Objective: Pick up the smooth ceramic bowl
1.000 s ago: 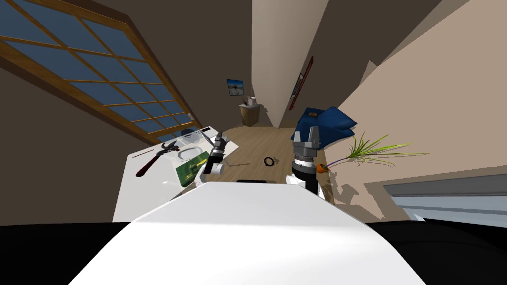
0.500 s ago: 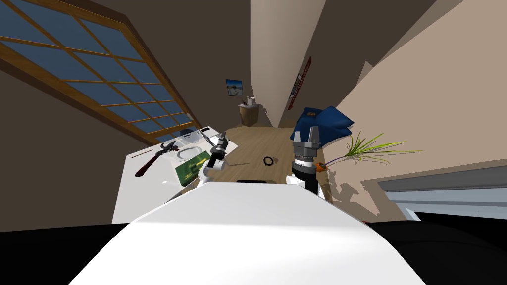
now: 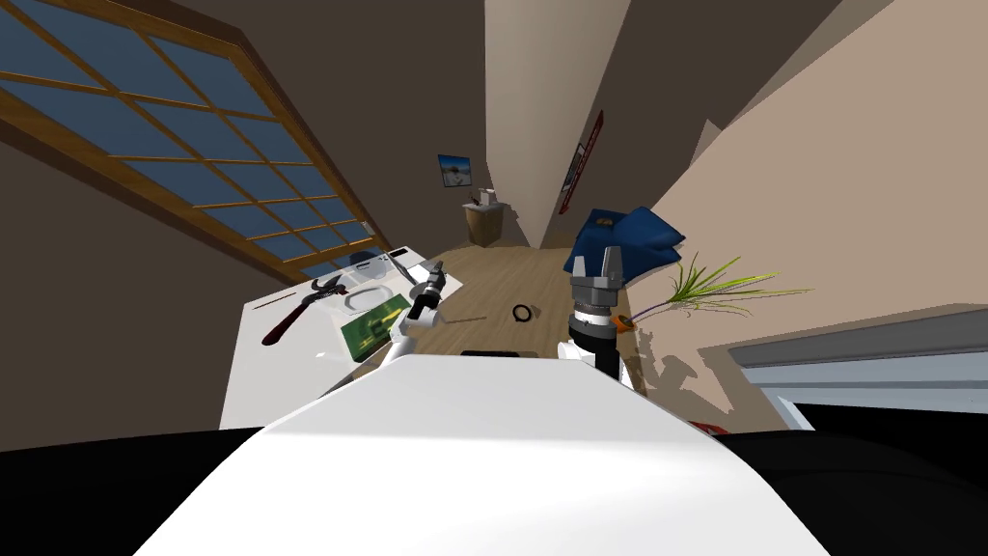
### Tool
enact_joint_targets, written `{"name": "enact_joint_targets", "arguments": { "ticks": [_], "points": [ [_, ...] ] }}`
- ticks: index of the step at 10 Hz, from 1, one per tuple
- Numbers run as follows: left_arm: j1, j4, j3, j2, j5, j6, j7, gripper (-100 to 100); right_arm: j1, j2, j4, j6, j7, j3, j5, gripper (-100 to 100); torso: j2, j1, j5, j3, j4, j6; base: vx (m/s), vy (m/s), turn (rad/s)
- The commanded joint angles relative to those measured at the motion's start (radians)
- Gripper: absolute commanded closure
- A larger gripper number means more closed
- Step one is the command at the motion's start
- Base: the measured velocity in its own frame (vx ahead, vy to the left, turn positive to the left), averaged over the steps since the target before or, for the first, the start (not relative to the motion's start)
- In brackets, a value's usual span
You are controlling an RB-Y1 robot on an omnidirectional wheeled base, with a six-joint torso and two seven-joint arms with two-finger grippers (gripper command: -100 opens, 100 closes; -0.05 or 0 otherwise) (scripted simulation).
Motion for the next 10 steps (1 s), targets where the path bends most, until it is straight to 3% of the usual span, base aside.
{"name": "enact_joint_targets", "arguments": {
  "ticks": [1, 2, 3, 5, 6, 7, 8, 9, 10],
  "points": [
    [-0.043, 0.050, 0.006, 0.012, 0.004, 0.050, 0.007, -100, 0.000, 0.000, 0.000, 0.000, 0.000, 0.000, 0.000, 0, 0.000, 0.000, 0.000, 0.000, 0.000, 0.000, -0.022, 0.000, -0.024],
    [-0.043, 0.072, 0.006, 0.012, 0.004, 0.051, 0.007, -100, 0.000, 0.000, 0.000, 0.000, 0.000, 0.000, 0.000, 0, 0.000, 0.000, 0.000, 0.000, 0.000, 0.000, -0.022, 0.002, -0.014],
    [-0.085, 0.109, 0.011, 0.021, 0.008, 0.090, 0.012, -100, 0.000, 0.000, 0.000, 0.000, 0.000, 0.000, 0.000, 0, 0.000, 0.000, 0.000, 0.000, 0.000, 0.000, -0.026, -0.002, -0.024],
    [-0.085, 0.150, 0.011, 0.021, 0.008, 0.097, 0.012, -100, 0.000, 0.000, 0.000, 0.000, 0.000, 0.000, 0.000, 0, 0.000, 0.000, 0.000, 0.000, 0.000, 0.000, -0.012, -0.001, -0.007],
    [-0.127, 0.187, 0.017, 0.030, 0.012, 0.144, 0.018, -100, 0.000, 0.000, 0.000, 0.000, 0.000, 0.000, 0.000, 0, 0.000, 0.000, 0.000, 0.000, 0.000, 0.000, -0.014, 0.002, -0.027],
    [-0.127, 0.215, 0.017, 0.030, 0.012, 0.144, 0.018, -100, 0.000, 0.000, 0.000, 0.000, 0.000, 0.000, 0.000, 0, 0.000, 0.000, 0.000, 0.000, 0.000, 0.000, -0.016, 0.003, -0.018],
    [-0.168, 0.242, 0.022, 0.038, 0.017, 0.186, 0.024, -100, 0.000, 0.000, 0.000, 0.000, 0.000, 0.000, 0.000, 0, 0.000, 0.000, 0.000, 0.000, 0.000, 0.000, -0.021, 0.001, -0.027],
    [-0.169, 0.270, 0.022, 0.038, 0.017, 0.191, 0.024, -100, 0.000, 0.000, 0.000, 0.000, 0.000, 0.000, 0.000, 0, 0.000, 0.000, 0.000, 0.000, 0.000, 0.000, -0.018, 0.001, -0.014],
    [-0.211, 0.314, 0.028, 0.047, 0.022, 0.222, 0.029, -100, 0.000, 0.000, 0.000, 0.000, 0.000, 0.000, 0.000, 0, 0.000, 0.000, 0.000, 0.000, 0.000, 0.000, -0.021, 0.000, -0.024]
  ]
}}
